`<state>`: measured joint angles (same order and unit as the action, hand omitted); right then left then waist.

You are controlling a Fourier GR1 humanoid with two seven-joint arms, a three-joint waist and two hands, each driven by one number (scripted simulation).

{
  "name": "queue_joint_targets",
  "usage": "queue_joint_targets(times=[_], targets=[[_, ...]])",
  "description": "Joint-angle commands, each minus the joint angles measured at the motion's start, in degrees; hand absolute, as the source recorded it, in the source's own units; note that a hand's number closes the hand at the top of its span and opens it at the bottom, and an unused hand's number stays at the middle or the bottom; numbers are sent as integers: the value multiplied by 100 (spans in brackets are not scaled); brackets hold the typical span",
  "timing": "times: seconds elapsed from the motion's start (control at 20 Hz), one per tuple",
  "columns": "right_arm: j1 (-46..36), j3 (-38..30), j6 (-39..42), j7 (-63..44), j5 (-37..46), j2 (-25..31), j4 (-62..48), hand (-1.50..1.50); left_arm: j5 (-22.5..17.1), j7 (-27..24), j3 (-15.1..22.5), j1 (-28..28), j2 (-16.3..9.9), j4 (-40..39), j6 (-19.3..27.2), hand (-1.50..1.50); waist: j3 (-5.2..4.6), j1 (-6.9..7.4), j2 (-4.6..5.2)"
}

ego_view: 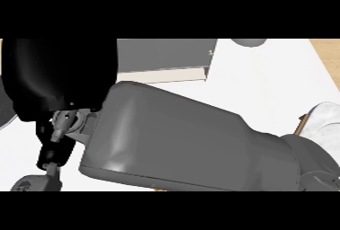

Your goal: Pick the bell pepper from the placemat and place it in the tiered shelf

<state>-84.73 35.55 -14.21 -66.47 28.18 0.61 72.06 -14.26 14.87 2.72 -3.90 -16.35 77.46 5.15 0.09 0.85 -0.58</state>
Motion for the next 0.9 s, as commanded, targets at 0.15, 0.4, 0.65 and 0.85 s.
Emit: queue_joint_targets(times=[0.15, 0.4, 0.65, 0.85], targets=[[-941, -1154, 241, -294, 14, 141, -1198, 150, -20, -234, 11, 82, 117, -309, -202, 0, -23, 1, 67], [-1210, -1648, 417, 244, -36, 396, -1780, 150, -83, 153, -192, -84, -132, -210, -221, 0, -16, -1, 67], [-1449, -2056, 499, 1192, -152, 538, -2763, 150, 157, 18, 29, 134, 113, -9, -36, 0, -18, 77, 92], [-1549, -2197, 849, 1591, -278, 533, -3297, 150, 181, -11, 15, -9, 265, -96, 62, 0, -19, 68, 102]])
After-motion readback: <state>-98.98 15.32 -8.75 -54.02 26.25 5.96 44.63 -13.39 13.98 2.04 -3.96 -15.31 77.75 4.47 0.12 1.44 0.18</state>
